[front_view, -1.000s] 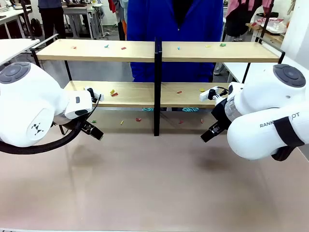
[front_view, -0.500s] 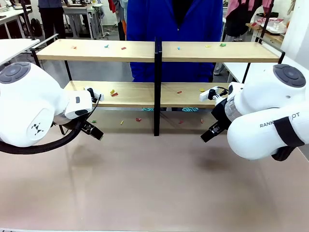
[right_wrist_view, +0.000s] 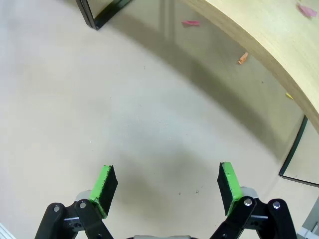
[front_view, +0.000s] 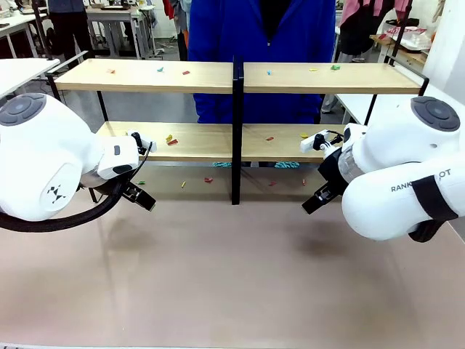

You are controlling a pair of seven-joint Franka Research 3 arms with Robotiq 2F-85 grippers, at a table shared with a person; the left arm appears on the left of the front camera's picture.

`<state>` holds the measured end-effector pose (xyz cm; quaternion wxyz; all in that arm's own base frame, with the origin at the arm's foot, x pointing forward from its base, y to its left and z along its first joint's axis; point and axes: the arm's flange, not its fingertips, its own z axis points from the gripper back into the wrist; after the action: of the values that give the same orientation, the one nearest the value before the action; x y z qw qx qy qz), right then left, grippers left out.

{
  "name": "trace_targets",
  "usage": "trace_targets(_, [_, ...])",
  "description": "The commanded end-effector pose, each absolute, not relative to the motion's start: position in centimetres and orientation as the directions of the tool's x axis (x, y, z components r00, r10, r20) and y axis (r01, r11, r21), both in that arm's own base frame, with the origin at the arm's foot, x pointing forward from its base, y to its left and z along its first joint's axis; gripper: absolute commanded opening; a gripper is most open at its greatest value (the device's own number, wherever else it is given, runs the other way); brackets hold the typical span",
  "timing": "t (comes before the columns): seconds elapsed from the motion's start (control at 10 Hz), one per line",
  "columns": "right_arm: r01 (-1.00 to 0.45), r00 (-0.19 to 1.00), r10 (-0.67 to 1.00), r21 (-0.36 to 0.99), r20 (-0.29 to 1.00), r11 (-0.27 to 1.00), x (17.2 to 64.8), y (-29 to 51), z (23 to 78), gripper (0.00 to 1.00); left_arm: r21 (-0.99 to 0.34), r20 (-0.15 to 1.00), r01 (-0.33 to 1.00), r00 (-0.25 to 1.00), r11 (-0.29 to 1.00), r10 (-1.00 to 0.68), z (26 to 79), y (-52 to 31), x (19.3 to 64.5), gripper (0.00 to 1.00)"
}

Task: Clean the shelves.
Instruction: Pick up the Duster when the human hands it over.

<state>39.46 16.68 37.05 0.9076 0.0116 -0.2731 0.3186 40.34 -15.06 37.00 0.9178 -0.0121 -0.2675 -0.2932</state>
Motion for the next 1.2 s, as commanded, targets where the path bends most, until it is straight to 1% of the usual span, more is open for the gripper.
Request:
trace_targets(0.0, [-0.584, 0.648, 0.572, -0.153, 0.503, 0.797, 39.5, 16.7, 37.1, 1.0, 0.135, 0.498, 0.545, 0.684, 0.827, -0.532, 37.0, -15.1, 40.3, 1.0])
trace_targets(0.1, [-0.585, 0.648, 0.572, -0.153, 0.503, 0.797, 39.5, 16.7, 37.0, 1.0, 0.135, 0.498, 0.545, 0.684, 0.827, -0.532, 37.0, -15.1, 40.3, 1.0])
trace_targets(0.2, [-0.625, 0.667, 0.58, -0.071, 0.467, 0.777, 39.4, 16.5, 36.9, 1.0, 0.135, 0.498, 0.545, 0.685, 0.828, -0.532, 37.0, -15.1, 40.3, 1.0])
trace_targets(0.3, [-0.627, 0.629, 0.572, -0.092, 0.526, 0.774, 36.5, 14.9, 39.6, 1.0, 0.122, 0.535, 0.549, 0.665, 0.827, -0.521, 39.7, -13.9, 37.8, 1.0])
trace_targets(0.4, [-0.601, 0.622, 0.535, -0.089, 0.571, 0.794, 33.3, 11.7, 43.3, 1.0, 0.09, 0.603, 0.579, 0.616, 0.81, -0.507, 43.0, -11.4, 34.7, 1.0])
trace_targets(0.5, [-0.565, 0.602, 0.51, -0.123, 0.615, 0.816, 30.4, 9.0, 46.6, 1.0, 0.09, 0.666, 0.581, 0.569, 0.809, -0.483, 46.0, -9.0, 31.6, 1.0])
trace_targets(0.7, [-0.522, 0.53, 0.487, -0.186, 0.694, 0.832, 24.7, 4.7, 52.3, 1.0, 0.049, 0.799, 0.592, 0.46, 0.804, -0.387, 51.2, -3.7, 25.2, 1.0])
trace_targets(0.9, [-0.541, 0.404, 0.498, -0.239, 0.768, 0.807, 19.8, 2.3, 56.2, 1.0, 0.025, 0.884, 0.65, 0.34, 0.759, -0.321, 53.3, 0.6, 20.6, 1.0])
trace_targets(1.0, [-0.546, 0.37, 0.519, -0.271, 0.771, 0.793, 18.4, 2.0, 57.1, 1.0, 0.024, 0.898, 0.656, 0.317, 0.754, -0.305, 53.5, 1.6, 19.6, 1.0])
trace_targets(1.1, [-0.533, 0.362, 0.53, -0.296, 0.767, 0.793, 17.6, 2.1, 57.4, 1.0, 0.018, 0.907, 0.649, 0.309, 0.76, -0.286, 53.4, 1.9, 19.2, 1.0])
